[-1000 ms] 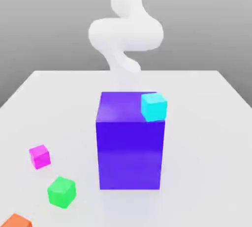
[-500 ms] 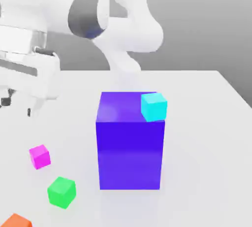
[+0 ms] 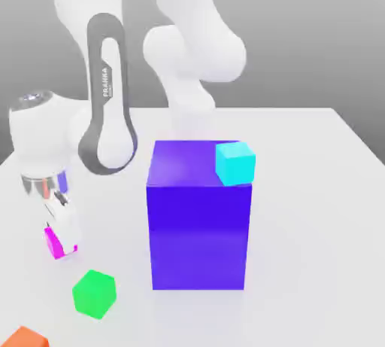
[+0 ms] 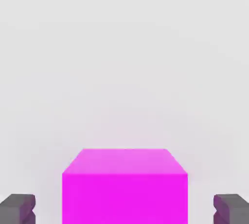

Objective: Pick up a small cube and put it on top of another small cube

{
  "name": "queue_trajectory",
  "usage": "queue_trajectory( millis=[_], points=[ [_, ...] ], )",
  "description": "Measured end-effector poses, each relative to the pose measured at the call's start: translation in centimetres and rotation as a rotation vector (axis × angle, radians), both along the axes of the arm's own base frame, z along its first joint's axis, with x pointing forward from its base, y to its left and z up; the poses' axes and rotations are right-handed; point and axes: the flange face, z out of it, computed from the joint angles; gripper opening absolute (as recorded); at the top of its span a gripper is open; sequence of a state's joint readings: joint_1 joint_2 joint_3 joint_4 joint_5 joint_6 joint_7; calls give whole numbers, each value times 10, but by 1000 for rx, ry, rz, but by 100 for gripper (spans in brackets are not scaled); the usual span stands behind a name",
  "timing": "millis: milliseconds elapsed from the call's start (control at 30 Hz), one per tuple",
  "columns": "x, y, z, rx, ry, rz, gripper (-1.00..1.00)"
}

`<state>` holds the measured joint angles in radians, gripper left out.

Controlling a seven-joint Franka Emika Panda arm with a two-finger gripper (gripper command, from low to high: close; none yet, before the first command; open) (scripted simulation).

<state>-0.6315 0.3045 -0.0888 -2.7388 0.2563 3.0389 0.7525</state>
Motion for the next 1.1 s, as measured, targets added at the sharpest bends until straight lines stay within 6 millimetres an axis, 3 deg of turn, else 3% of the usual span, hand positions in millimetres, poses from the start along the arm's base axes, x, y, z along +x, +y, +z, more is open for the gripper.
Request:
queue_trajectory(
  millis=[167, 400, 600, 800, 967, 1000, 1100],
  points=[
    [0, 0, 0, 0, 0, -1, -100],
    [4, 2, 58, 1, -1, 5, -100],
    [73, 43, 85, 0, 0, 100, -100],
    [136, 100, 110, 1, -1, 184, -100],
    [143, 102, 63, 0, -1, 177, -100],
    [142, 102, 54, 0, -1, 176, 100],
    [142, 102, 54, 0, -1, 176, 100]
  ],
)
